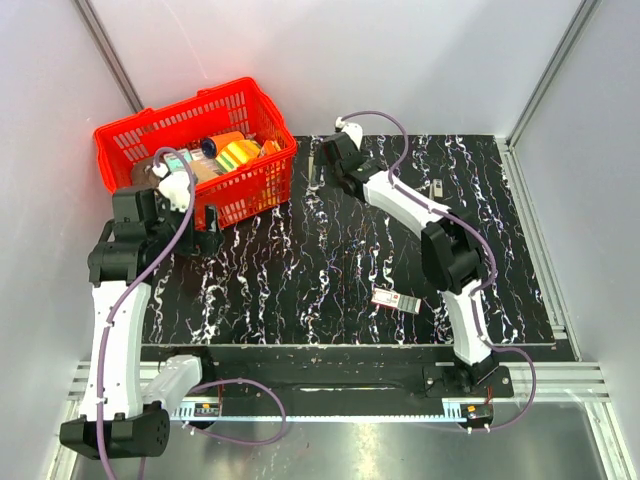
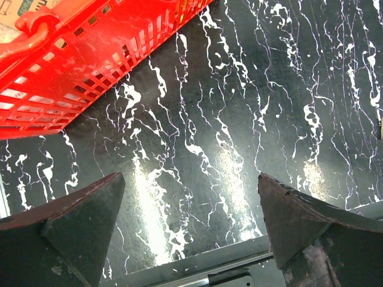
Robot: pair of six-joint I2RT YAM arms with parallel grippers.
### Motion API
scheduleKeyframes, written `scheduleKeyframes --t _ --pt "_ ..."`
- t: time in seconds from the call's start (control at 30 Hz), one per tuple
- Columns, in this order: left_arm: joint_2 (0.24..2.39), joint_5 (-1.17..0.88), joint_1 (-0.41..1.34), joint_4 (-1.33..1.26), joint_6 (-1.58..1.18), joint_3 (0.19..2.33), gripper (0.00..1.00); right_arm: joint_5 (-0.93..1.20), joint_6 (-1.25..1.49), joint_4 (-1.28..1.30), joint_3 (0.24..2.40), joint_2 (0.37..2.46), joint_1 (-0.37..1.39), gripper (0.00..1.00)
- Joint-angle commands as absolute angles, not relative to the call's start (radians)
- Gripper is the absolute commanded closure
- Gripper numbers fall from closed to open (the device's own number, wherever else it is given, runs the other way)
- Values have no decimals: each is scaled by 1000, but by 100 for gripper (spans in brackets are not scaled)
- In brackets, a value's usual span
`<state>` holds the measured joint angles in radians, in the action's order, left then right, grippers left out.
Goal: Unload the staples from the stapler
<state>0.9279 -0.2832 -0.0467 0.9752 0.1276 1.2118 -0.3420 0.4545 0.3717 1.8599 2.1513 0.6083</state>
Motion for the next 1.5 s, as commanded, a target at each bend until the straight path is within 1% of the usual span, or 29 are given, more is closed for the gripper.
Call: scheduleKeyframes --t 0.0,0.17,0.37,0.43,0.67,0.97,1.07,1.3,1.47 --pt "949 -281 -57 954 94 1258 1 -387 387 331 1969 2227 623 1" --pt "994 -288 -67 951 87 1296 1 -374 365 333 2140 2357 623 1" --pt "1045 -313 -87 951 83 1330 1 -370 313 457 2472 2581 623 2" --pt "1058 -322 -90 950 81 1333 1 -364 298 475 2542 2631 620 3" --pt "1080 -339 -98 927 84 1331 1 -353 307 434 2531 2660 598 9" --pt "1051 -353 -110 916 107 1301 1 -276 325 385 2526 2700 598 20" --pt "1049 -348 -117 917 115 1293 1 -252 334 382 2530 2707 598 26" --pt "1037 -353 -127 917 120 1278 1 -232 356 377 2525 2712 598 46" --pt "1031 -344 -132 917 126 1258 1 -230 360 368 2471 2677 598 64"
